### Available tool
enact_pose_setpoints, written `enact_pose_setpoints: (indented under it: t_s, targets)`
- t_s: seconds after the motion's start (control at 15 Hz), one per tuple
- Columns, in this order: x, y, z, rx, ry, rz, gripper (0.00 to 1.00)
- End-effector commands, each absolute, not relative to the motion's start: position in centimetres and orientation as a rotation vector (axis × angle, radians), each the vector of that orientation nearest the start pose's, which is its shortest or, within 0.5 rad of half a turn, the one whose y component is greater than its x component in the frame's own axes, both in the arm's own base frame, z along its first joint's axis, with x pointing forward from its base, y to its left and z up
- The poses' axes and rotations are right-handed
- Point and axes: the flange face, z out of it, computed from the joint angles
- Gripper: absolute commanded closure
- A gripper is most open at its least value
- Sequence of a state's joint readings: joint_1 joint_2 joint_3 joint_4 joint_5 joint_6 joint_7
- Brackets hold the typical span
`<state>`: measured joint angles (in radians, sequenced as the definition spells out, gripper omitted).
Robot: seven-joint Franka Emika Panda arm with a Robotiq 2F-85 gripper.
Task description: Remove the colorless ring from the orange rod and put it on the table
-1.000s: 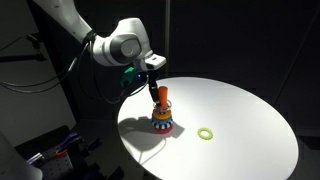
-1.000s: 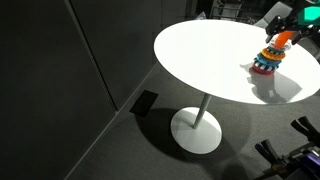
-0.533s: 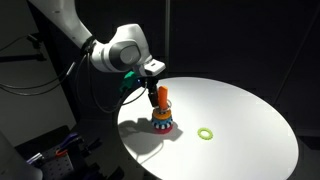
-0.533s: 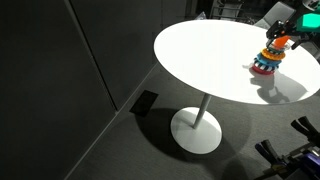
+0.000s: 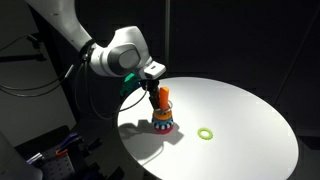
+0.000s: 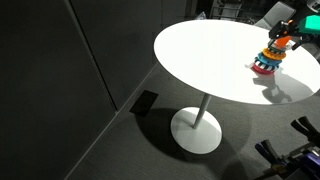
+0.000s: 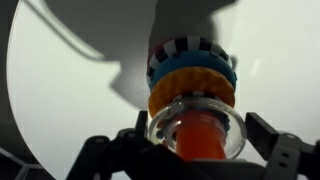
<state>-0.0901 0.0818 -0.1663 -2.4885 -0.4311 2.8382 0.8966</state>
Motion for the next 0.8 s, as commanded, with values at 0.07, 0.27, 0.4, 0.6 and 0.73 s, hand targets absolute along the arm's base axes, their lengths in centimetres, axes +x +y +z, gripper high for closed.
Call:
enact_pose_setpoints:
  t_s: [0.07, 0.27, 0.4, 0.6, 0.73]
  targets:
    - [48.2, -10.7, 27.7, -2.958, 1.208, -0.520, 0.32]
    - [48.2, -10.6, 27.4, -2.956, 1.211, -0.507, 0.32]
    - [48.3, -10.4, 28.0, -2.952, 1.206, -0.510, 0.32]
    - [48.4, -10.2, 28.7, -2.954, 1.204, -0.514, 0.32]
    - [48.5, -10.0, 29.4, -2.957, 1.196, -0.512, 0.32]
